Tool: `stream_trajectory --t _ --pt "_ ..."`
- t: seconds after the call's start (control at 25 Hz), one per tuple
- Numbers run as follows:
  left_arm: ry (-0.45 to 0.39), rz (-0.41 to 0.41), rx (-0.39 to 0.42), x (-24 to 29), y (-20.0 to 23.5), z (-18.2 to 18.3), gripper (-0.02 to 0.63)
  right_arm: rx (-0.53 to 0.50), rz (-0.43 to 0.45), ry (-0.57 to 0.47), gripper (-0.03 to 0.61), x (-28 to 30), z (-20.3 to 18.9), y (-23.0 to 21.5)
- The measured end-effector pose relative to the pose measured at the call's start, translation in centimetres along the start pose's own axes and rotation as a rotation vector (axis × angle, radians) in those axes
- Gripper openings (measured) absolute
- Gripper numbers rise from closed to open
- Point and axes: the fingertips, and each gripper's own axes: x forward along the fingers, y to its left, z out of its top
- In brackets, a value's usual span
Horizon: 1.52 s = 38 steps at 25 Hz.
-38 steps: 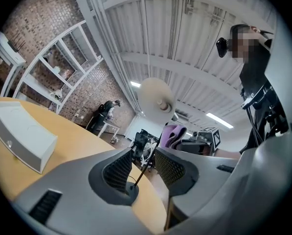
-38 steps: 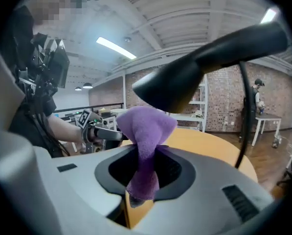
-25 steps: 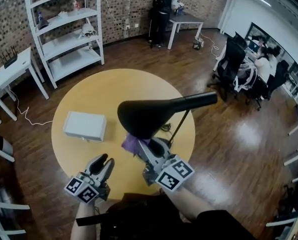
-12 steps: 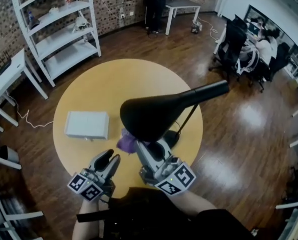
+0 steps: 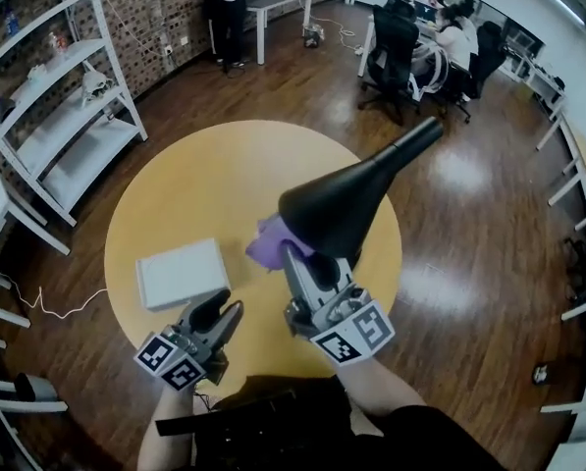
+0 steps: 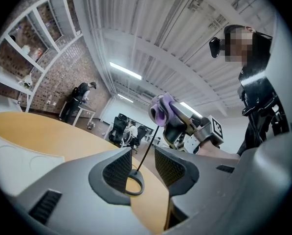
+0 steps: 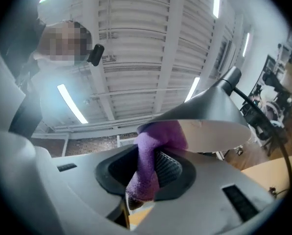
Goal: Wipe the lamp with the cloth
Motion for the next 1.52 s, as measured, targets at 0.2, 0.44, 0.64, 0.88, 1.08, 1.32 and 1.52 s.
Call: stream_trajectory --t 0.2,0.44,0.64,0.88,1.08,1.32,1.52 --pt "0.046 -0.087 -0.008 0.0 0.0 0.1 0.133 -0.037 -0.193 -0.043 0.089 -0.2 0.5 -2.7" --pt "0.058 -0.168 -0.019 1.0 -0.8 0.1 0.133 -0.024 -0.335 -0.078 0.089 -1.9 1.1 -4.7" --pt "0.054 -0.214 -0.025 1.4 -1.2 0.4 0.133 0.018 -0.447 -0.104 0.089 -4.0 1.3 -6.1" --pt "0.052 -0.241 -0.042 2.3 -2.4 -0.1 0.133 -0.007 -0.492 -0.077 0.089 -6.6 1.8 -6.6" --pt "0.051 -0.244 -0.042 2.1 -2.3 0.1 0.133 -0.034 -0.47 -0.068 0.089 -6.6 1.6 -4.7" --pt "0.04 -0.215 -0.039 1.1 -2.4 -0.1 0.133 -0.11 -0.384 -0.033 0.089 -5.9 1.3 -2.1" --pt "0.012 -0.194 -0.029 0.7 -2.4 0.3 0.133 -0.172 -0.323 -0.004 0.089 -4.4 1.2 -1.4"
